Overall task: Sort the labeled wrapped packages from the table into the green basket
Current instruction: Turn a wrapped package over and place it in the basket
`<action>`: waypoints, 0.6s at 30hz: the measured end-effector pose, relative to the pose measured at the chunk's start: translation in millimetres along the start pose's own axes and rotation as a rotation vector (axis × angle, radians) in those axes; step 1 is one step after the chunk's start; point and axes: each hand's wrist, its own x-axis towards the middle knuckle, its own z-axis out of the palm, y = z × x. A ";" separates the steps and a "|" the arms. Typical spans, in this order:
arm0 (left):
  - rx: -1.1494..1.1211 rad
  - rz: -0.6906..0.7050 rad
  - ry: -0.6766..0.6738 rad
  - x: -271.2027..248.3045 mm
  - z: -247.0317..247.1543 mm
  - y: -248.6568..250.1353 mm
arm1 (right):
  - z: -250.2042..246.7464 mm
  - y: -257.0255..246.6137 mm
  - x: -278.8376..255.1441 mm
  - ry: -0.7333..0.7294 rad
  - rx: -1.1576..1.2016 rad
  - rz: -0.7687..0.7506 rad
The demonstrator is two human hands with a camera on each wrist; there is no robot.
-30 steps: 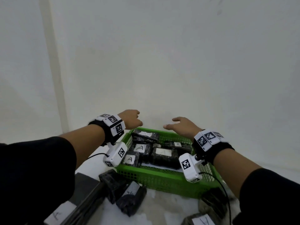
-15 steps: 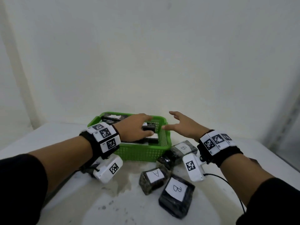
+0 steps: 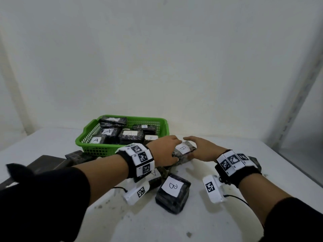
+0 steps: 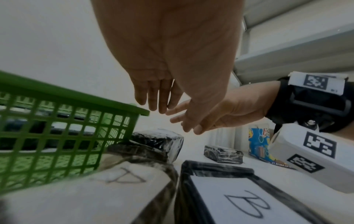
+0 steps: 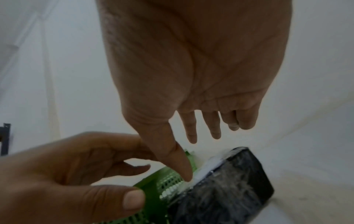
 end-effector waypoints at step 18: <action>0.222 -0.163 -0.143 58.2 8.5 20.1 | 6.0 48.5 41.7 0.040 0.100 -0.038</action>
